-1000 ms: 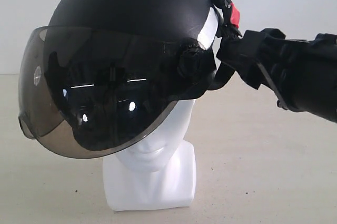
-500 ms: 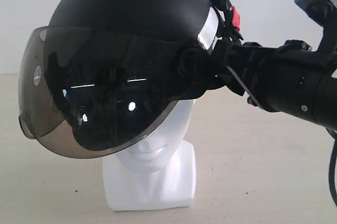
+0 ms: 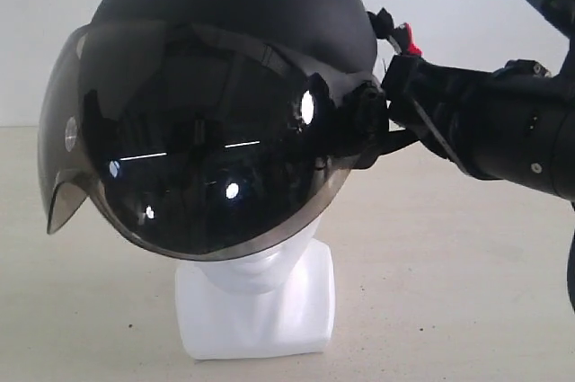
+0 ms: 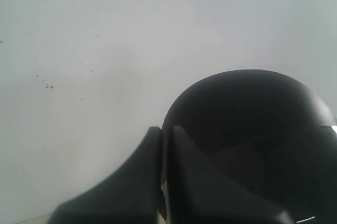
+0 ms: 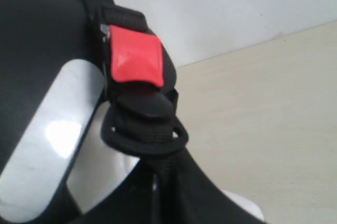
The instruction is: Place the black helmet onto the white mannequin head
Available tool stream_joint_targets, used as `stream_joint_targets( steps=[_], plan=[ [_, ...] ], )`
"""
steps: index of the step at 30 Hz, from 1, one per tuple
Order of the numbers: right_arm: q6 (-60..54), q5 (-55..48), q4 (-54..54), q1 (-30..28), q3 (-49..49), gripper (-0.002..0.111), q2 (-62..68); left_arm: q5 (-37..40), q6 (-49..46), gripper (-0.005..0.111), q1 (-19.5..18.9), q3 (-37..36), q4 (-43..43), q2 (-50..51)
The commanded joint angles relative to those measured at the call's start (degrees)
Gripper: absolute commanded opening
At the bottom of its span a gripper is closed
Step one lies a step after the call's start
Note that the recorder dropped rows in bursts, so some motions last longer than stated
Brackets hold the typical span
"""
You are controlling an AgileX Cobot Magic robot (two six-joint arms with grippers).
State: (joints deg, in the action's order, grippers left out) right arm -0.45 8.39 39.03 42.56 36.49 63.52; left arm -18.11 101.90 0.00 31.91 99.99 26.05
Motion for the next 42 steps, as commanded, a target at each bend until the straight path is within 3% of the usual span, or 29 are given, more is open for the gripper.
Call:
stream_joint_targets(
  steps=[1,22,27,34,42],
  plan=[
    [-1.09,-1.1,1.15,-4.36,-0.42,0.0,-0.04,-0.21,0.76,0.005,-0.06,-0.24,-0.04,-0.35],
    [-5.63,4.07,1.15,-4.35,-0.42,0.0,5.07,-5.7,1.43,0.005,-0.06,-0.24,-0.04,-0.35],
    [-5.47,0.44,1.15,-9.84,-0.42,0.0,5.83,-5.7,1.43,0.005,-0.06,-0.24,-0.04,-0.35],
    [-6.11,-0.53,0.93,-13.36,-0.42,0.0,5.83,-5.98,1.43,0.005,-0.06,-0.24,-0.04,-0.35],
    [-7.19,1.09,0.6,-13.5,-0.42,0.0,5.83,-7.49,1.43,0.005,-0.06,-0.24,-0.04,-0.35]
  ],
)
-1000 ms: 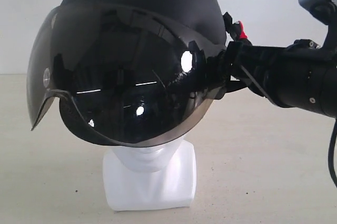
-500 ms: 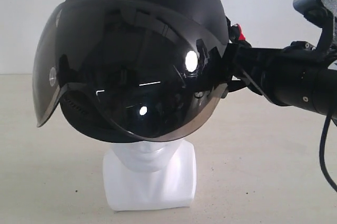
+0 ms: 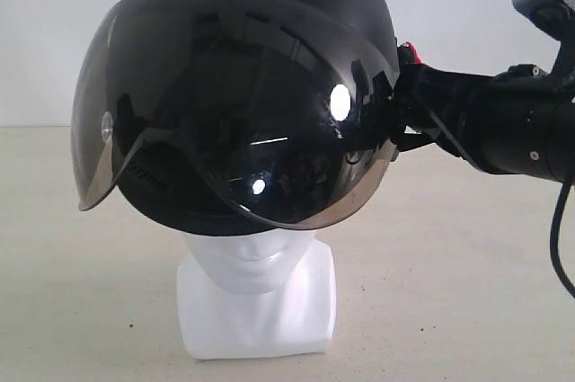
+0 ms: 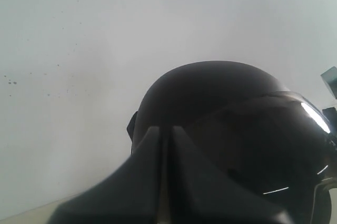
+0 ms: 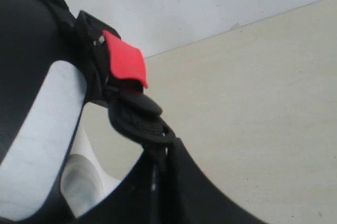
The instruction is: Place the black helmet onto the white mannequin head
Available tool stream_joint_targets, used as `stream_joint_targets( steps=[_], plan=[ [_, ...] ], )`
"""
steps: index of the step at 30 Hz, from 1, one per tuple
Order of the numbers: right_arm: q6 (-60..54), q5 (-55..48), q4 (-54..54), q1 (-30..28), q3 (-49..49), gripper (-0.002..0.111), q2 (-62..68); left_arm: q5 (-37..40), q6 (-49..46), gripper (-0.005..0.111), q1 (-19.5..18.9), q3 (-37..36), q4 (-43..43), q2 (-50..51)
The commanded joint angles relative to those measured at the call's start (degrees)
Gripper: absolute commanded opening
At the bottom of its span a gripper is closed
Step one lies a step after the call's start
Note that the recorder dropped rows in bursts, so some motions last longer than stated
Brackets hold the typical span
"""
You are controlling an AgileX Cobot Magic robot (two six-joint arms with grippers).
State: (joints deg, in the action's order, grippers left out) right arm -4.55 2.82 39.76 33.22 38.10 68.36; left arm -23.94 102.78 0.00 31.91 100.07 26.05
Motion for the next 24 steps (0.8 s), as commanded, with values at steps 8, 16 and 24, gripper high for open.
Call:
stream_joint_targets(
  steps=[8,16,24],
  plan=[
    [-3.09,8.74,-0.4,-4.16,-1.92,0.0,4.46,-2.01,0.56,0.005,-0.06,-0.24,-0.12,-0.35],
    [-3.51,9.64,-0.64,-5.32,0.65,0.0,6.76,-2.01,0.56,0.005,-0.06,-0.24,-0.38,-0.35],
    [-4.84,6.15,-1.06,-6.29,3.33,0.0,8.3,-1.56,-0.76,0.005,-0.06,-0.24,-2.21,0.78]
  ],
)
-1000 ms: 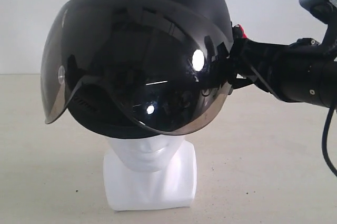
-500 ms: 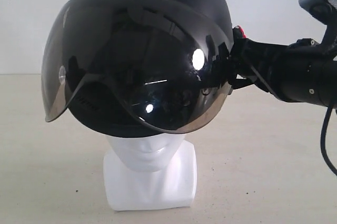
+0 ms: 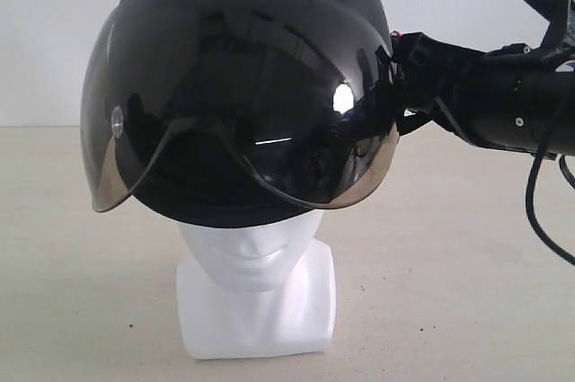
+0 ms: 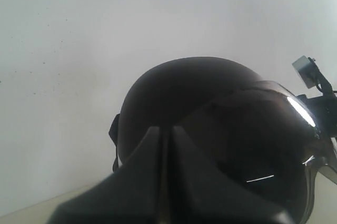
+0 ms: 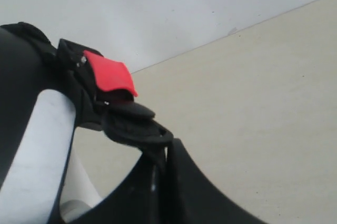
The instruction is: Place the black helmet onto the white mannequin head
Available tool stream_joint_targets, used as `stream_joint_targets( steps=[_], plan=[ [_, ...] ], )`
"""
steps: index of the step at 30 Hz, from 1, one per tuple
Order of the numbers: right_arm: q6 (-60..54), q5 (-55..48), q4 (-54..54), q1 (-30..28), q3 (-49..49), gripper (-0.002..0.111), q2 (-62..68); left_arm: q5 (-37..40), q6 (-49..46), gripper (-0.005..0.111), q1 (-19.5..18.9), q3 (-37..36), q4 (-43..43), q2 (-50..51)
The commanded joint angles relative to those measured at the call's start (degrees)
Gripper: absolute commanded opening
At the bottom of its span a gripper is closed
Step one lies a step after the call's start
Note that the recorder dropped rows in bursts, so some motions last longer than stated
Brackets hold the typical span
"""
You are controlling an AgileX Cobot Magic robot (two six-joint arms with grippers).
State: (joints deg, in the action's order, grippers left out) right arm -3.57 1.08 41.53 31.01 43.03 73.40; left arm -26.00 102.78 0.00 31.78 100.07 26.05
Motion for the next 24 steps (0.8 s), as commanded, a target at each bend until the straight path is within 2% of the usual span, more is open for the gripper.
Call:
stream_joint_targets(
  steps=[1,6,13,24],
  plan=[
    [-6.0,7.77,-2.83,-4.07,-1.6,0.0,3.26,0.5,-1.7,0.005,-0.06,-0.11,-3.03,1.14],
    [-6.45,6.31,-2.83,-4.07,-1.6,0.0,3.26,-0.92,-9.77,0.005,-0.06,-0.11,-11.94,3.47],
    [-6.24,5.31,-2.83,-4.07,-1.6,0.0,3.26,-12.02,-31.07,0.005,-0.06,1.39,-32.33,13.24],
    [-6.24,4.62,-2.83,-4.07,-1.6,0.0,3.26,-24.01,-33.51,0.005,0.09,16.41,-33.74,33.67]
  ],
)
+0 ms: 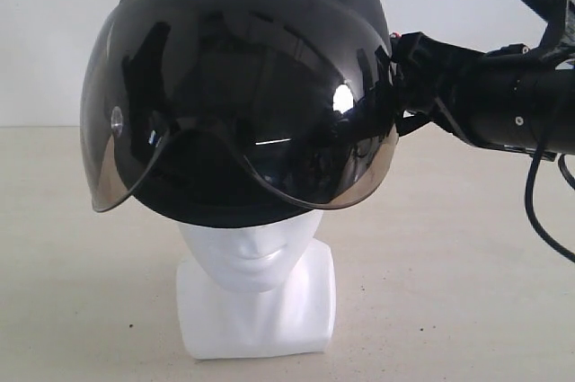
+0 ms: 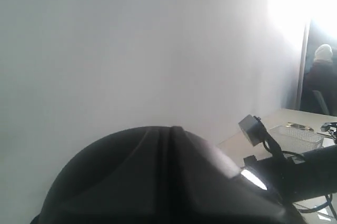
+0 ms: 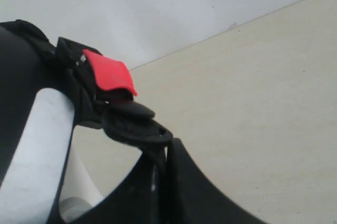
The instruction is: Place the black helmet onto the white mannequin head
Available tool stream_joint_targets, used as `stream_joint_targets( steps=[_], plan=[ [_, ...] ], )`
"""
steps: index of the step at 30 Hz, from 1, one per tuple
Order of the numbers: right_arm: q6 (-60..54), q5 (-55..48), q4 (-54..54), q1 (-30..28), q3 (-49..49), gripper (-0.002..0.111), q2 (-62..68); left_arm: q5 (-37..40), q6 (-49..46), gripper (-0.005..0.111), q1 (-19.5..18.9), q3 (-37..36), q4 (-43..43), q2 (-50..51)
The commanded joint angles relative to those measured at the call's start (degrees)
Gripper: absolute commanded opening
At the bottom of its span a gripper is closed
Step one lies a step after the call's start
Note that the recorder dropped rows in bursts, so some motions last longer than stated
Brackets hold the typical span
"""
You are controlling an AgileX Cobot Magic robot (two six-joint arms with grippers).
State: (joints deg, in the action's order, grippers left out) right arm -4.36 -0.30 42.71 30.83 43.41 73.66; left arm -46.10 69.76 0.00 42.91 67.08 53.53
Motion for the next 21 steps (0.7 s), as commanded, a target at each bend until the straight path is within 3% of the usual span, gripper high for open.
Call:
stream_joint_targets(
  steps=[1,10,21],
  plan=[
    [-5.44,6.0,-4.02,-3.89,-1.98,0.0,3.0,-5.21,-0.49,0.005,0.09,7.33,-0.74,8.01],
    [-5.44,5.14,-4.24,-3.89,-1.98,0.0,3.0,-5.88,3.43,0.005,5.74,21.38,9.49,21.45],
    [-5.56,4.5,-4.24,-3.89,-1.98,0.0,2.89,-3.57,3.43,0.005,9.22,22.84,11.46,27.76]
  ],
)
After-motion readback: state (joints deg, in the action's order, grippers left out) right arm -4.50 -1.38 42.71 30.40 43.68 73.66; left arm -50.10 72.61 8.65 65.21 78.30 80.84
